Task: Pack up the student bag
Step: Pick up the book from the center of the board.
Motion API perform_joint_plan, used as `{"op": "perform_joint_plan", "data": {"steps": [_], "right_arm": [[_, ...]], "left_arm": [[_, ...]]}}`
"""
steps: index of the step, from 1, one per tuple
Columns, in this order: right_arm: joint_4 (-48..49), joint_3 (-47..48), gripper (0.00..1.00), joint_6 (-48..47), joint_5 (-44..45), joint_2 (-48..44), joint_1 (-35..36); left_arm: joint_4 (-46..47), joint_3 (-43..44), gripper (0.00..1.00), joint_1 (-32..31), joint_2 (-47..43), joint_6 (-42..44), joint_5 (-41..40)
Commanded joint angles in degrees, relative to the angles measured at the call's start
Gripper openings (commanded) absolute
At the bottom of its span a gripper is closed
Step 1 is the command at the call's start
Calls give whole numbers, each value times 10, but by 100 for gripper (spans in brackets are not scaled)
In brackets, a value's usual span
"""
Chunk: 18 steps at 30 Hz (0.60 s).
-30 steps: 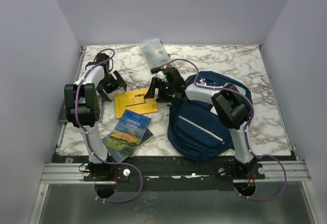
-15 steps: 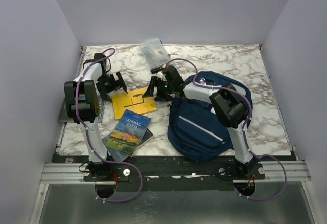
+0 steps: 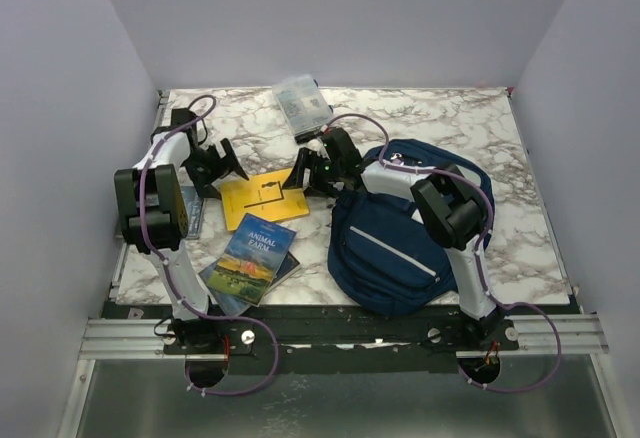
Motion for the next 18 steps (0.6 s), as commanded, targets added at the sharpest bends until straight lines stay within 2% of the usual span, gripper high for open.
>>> {"op": "perform_joint_plan", "data": {"steps": [1,7,12,15,18], "right_arm": [[68,-13,80,28,-26,-14,8],[55,15,80,24,-39,7,1],[39,40,80,9,-39,20,1],[24,49,80,-7,-36,17,1],[6,54,80,-22,-39,6,2]], "left_arm": [[53,-4,92,-21,-97,-52,192],[56,0,92,-47,-140,-75,233],[60,2,92,-68,-140,-91,221],[72,-14,92,-73,-154,-101,210],[79,-43,92,-105,-176,-109,209]]}}
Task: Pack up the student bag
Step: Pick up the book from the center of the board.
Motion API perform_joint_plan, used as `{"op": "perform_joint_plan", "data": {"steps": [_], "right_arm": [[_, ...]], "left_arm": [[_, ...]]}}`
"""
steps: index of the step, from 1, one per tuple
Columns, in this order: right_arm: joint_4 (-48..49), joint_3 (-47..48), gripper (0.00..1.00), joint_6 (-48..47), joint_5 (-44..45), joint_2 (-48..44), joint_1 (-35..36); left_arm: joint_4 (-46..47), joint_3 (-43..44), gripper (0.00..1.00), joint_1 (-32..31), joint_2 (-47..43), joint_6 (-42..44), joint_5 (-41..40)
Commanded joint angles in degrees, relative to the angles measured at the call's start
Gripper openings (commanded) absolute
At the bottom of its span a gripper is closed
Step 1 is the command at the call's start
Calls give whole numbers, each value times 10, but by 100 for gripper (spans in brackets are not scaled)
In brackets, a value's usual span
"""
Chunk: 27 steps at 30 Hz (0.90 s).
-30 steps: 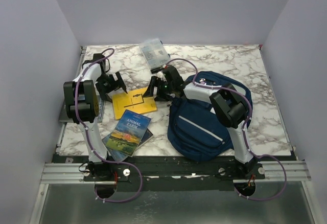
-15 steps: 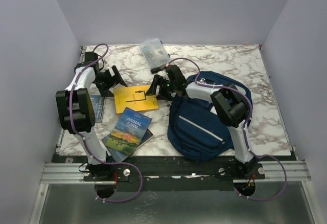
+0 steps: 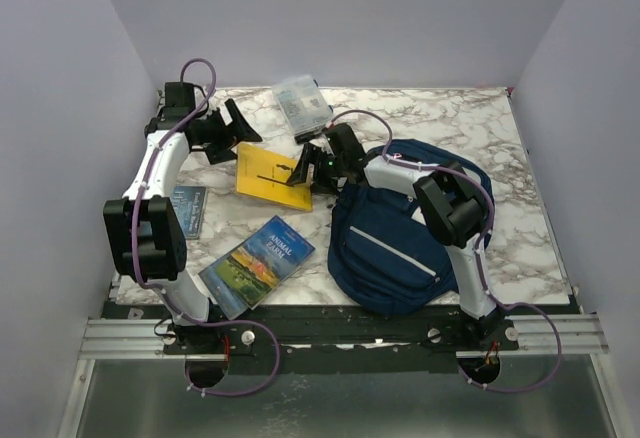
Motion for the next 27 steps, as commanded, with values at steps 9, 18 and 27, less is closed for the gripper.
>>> {"op": "perform_joint_plan", "data": {"steps": [9,18,27], "right_arm": [[45,-79,79,-40,-83,-82,43],[51,-141,80,-48,-49,-90,68],[-30,-128,87,-129,27,-121,76]], "left_arm": [[68,-325,93,-84,-227,-119,53],[158,-503,91,-85,-317,-181,-17],[169,-538,95,-85,-360,-193,-47]]}}
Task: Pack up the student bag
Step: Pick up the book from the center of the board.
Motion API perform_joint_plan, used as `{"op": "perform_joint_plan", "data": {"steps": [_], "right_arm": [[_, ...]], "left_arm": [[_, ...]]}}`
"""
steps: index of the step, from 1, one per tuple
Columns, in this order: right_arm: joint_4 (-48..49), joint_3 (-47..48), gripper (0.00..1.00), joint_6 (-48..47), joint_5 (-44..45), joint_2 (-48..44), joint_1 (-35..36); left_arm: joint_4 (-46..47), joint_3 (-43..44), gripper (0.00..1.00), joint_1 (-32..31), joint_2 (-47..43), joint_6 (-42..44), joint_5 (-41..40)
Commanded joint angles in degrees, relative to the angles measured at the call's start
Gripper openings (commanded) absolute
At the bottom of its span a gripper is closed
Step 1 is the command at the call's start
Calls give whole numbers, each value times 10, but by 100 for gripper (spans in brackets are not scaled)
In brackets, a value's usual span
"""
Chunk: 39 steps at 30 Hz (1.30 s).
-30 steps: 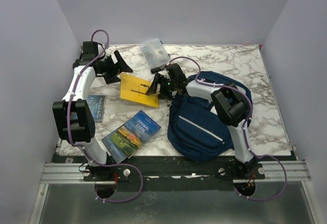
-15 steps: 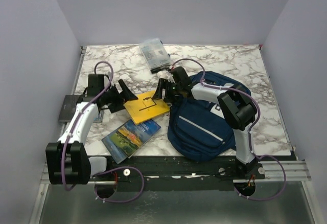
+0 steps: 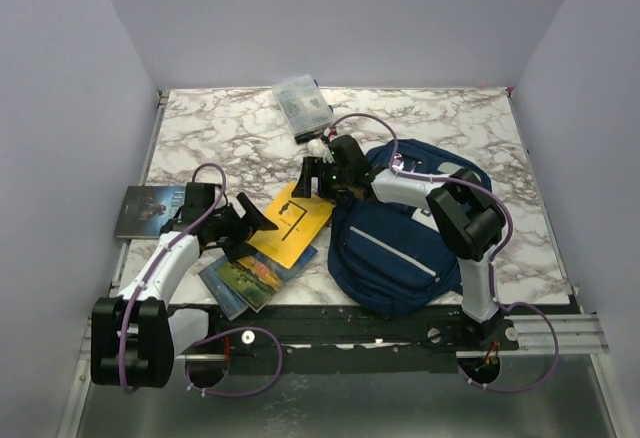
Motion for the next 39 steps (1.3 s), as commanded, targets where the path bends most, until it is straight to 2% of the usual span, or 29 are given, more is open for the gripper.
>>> {"op": "perform_joint_plan", "data": {"steps": [1,6,11,17,23,28,31,33,37,39], "right_arm": [[-105,3,88,-49,-5,-38,54],[-202,56,94,-102,68,-46,54],[-230,74,99,-125,107,-58,54],[-210,57,100,-108,52,-36,54],[-176,32,98,-78,28,-16,53],[-142,13,98,-59,3,-15,53],[-128,7,97,-47,-14,-12,52],[-118,2,96,-41,-24,-11,53],[-99,-10,95,-25,-45,-14,53],[-82,-20,95,-16,-57,-18,53]], "left_arm": [[46,-15,98,-12,-24,-9,-16],[-34,6,98,-11,-48,6,-60],[-58,3,98,-6,-88,-11,-56],[-99,13,98,-3,-106,-35,-81],[-119,-17,98,-3,-141,-98,-108],[-16,-62,98,-3,-139,-101,-85],[38,-84,95,-3,-136,-102,-87],[97,-105,88,-4,-152,-103,-66],[169,-141,69,-4,-225,-119,-54],[191,-151,64,-4,-259,-127,-48]]}}
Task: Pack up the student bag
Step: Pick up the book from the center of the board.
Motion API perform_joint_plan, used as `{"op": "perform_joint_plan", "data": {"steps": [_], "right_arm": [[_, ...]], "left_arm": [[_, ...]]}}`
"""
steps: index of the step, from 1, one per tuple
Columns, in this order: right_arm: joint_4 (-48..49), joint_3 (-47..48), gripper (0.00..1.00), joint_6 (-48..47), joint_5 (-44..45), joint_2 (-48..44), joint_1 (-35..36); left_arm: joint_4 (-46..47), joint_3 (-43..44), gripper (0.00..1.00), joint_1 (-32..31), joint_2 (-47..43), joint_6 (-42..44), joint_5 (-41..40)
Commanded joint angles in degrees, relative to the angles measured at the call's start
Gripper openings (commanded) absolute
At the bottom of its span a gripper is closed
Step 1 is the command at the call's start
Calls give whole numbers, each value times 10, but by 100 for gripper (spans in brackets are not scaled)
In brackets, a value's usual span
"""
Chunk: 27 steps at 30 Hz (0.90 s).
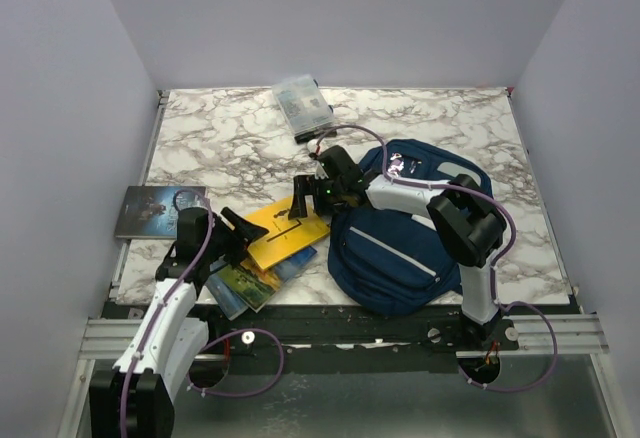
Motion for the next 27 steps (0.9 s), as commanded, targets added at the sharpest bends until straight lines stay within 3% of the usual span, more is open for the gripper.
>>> {"op": "perform_joint_plan", "data": {"steps": [1,4,9,13,16,18,23,27], "right_arm": [[44,-26,95,38,-64,6,4],[66,-32,95,54,-83,2,4],[72,-33,95,66,-100,-13,4],[25,-22,95,45,-90,-45,4],[-116,12,95,-31,9,-89,5],[-207,20,96,-82,107,-131,4],[-370,4,97,-182,313,-256,6],[-400,-64,97,-236,368,-360,30]], "left_arm": [[111,-24,64,1,-79,-25,25],[118,-20,62,0,-72,-22,44],[121,8,48,0,-33,10,70],[87,40,25,0,-28,45,64],[12,85,7,0,-32,89,37],[-29,114,2,0,-39,115,27],[-120,175,0,0,-59,154,4],[-149,200,0,0,-64,166,8]]}}
